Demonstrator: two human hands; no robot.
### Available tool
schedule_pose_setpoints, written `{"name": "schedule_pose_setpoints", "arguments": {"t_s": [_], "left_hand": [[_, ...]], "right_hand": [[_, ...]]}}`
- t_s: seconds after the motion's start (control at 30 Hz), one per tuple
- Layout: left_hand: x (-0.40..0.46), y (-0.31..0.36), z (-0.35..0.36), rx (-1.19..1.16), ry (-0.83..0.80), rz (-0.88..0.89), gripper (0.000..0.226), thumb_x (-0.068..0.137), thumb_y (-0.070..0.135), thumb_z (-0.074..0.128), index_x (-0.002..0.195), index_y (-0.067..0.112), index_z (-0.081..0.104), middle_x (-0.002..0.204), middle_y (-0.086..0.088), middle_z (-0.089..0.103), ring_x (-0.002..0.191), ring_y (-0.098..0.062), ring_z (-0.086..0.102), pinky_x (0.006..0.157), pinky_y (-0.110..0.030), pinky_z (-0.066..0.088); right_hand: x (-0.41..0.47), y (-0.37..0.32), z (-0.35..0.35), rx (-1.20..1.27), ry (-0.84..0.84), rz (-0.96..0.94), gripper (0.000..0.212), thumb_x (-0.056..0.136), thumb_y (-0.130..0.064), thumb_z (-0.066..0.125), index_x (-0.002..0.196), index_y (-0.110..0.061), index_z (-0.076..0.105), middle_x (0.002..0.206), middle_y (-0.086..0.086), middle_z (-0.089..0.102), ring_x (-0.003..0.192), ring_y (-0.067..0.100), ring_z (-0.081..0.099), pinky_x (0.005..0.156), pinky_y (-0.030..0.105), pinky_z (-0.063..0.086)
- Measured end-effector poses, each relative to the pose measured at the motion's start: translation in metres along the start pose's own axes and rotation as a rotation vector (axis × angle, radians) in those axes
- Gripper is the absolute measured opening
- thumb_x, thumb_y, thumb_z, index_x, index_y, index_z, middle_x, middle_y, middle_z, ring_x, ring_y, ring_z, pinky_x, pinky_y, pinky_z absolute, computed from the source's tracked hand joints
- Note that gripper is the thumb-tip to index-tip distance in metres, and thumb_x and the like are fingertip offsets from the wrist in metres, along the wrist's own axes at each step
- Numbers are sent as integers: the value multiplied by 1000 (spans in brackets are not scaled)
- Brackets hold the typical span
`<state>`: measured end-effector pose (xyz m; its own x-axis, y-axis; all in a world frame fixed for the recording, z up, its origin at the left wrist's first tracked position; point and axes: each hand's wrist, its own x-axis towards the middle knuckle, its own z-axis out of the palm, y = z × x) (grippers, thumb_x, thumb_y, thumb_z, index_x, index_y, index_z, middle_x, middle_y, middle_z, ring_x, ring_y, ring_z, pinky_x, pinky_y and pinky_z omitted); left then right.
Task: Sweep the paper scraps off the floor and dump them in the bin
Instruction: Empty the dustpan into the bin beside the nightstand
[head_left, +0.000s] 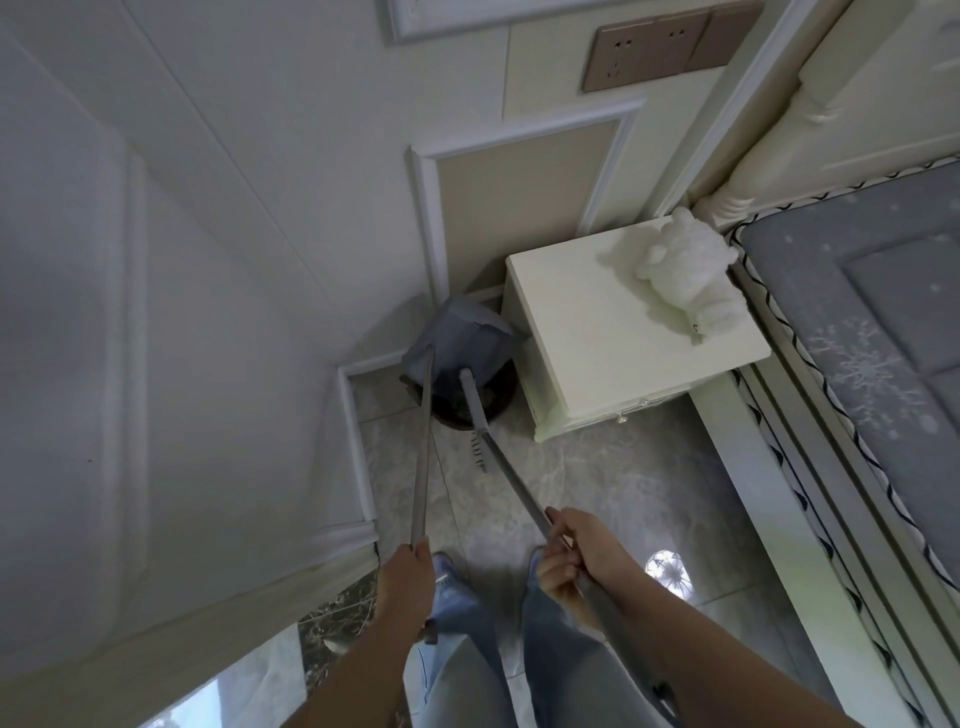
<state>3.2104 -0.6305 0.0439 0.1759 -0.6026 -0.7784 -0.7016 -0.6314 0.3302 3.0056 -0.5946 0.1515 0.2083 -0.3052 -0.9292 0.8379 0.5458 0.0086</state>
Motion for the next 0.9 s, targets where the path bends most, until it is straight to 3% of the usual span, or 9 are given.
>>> {"name": "schedule_pose_setpoints", "arguments": {"t_s": [0.1, 0.2, 0.33, 0.4, 0.47, 0.53, 0.63, 0.73, 0.9], "left_hand": [[-10, 23, -18, -78, -57, -38, 44, 103, 29, 40, 97, -7, 63, 88, -22, 67, 86, -38, 67, 73, -42, 55], [-25, 53, -41, -115, -166, -84, 27, 102, 14, 41, 81, 4, 54, 68, -10, 55, 53, -21, 52, 50, -26, 43], [-41, 96, -65, -153, -231, 2, 17, 99, 2, 31, 107, 9, 45, 80, -11, 58, 56, -17, 53, 41, -24, 40], [-50, 117, -77, -214, -286, 58, 22, 100, -1, 33, 94, 10, 52, 79, -8, 56, 63, -19, 56, 47, -26, 45], [-53, 134, -86, -223, -339, 52, 29, 99, 0, 42, 77, 12, 55, 67, -9, 59, 52, -19, 54, 52, -29, 45], [-52, 148, -98, -191, -380, 37, 19, 95, 4, 54, 77, 5, 61, 61, -11, 56, 42, -20, 49, 53, -29, 41], [-47, 167, -113, -36, -356, 81, 24, 89, 10, 62, 67, 2, 63, 62, -11, 56, 51, -21, 47, 54, -27, 40], [-50, 188, -132, -135, -420, 0, 48, 96, 25, 47, 61, -4, 62, 60, -15, 58, 42, -19, 48, 45, -21, 41], [-85, 215, -179, -222, -517, -40, 66, 90, 63, 49, 67, 2, 51, 62, -20, 58, 27, -16, 47, 30, -15, 39]], "right_hand": [[-4, -6, 4, 44, 19, 6, 21, 90, -12, 34, 70, -19, 35, 53, -5, 24, 32, 6, 28, 28, 14, 27], [-3, -14, 8, 47, 10, -6, 16, 87, -8, 30, 74, -17, 33, 53, -4, 27, 32, 6, 30, 28, 15, 28], [-6, -33, 23, 68, -29, -61, 13, 86, -5, 29, 76, -12, 35, 56, -6, 30, 32, 6, 33, 29, 15, 32], [-10, -42, 35, 132, -57, -75, 14, 84, -5, 32, 75, -14, 35, 57, -7, 30, 31, 7, 35, 29, 18, 34], [-15, -50, 46, 193, -91, -78, 14, 80, -2, 32, 75, -15, 35, 61, -8, 30, 31, 8, 37, 29, 19, 36], [-22, -57, 58, 224, -132, -82, 16, 75, 2, 32, 84, -9, 39, 61, -5, 33, 32, 9, 39, 30, 19, 38], [-32, -67, 79, 259, -189, -110, 28, 80, 2, 32, 107, -3, 40, 55, 0, 38, 34, 9, 42, 31, 20, 41], [-43, -72, 95, 280, -254, -167, 8, 90, -3, 37, 89, -7, 43, 56, 3, 42, 40, 10, 46, 37, 21, 47], [-69, -69, 113, 231, -345, -198, 21, 94, -5, 41, 74, -9, 47, 59, 6, 50, 51, 14, 53, 45, 23, 50]]}}
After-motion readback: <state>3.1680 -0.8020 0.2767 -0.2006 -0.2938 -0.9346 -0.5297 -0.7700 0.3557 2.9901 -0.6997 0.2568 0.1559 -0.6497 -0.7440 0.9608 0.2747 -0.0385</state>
